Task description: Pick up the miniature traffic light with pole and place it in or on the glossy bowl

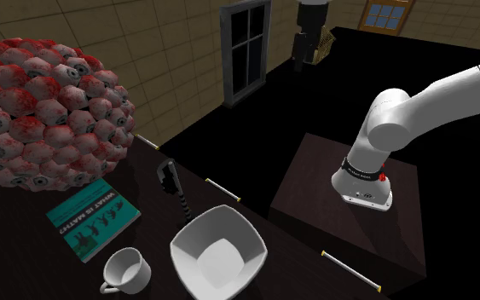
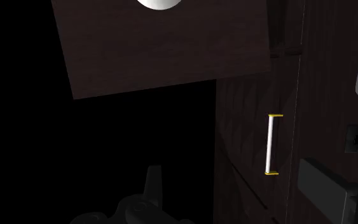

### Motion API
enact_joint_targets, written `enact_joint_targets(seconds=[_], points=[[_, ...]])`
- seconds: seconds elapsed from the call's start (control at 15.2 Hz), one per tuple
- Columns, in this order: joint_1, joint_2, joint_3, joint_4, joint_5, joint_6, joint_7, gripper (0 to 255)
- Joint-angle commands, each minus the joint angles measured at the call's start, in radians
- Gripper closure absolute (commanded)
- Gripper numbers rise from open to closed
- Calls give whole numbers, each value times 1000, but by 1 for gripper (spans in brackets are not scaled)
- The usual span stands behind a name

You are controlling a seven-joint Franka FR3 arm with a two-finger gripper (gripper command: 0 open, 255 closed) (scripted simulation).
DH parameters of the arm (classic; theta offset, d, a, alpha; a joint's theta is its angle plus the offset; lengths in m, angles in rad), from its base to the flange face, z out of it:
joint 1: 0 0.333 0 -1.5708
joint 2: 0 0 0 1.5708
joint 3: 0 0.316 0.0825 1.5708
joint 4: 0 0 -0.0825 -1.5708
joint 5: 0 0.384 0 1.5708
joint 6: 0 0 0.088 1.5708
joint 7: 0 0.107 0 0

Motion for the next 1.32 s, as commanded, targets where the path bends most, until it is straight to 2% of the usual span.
enact_joint_targets(seconds=[0.0,0.73,1.25], points=[[0,0,0,0,0,0,0,0],[55,100,254,-14,169,190,293,0],[59,275,447,75,214,342,507,0]])
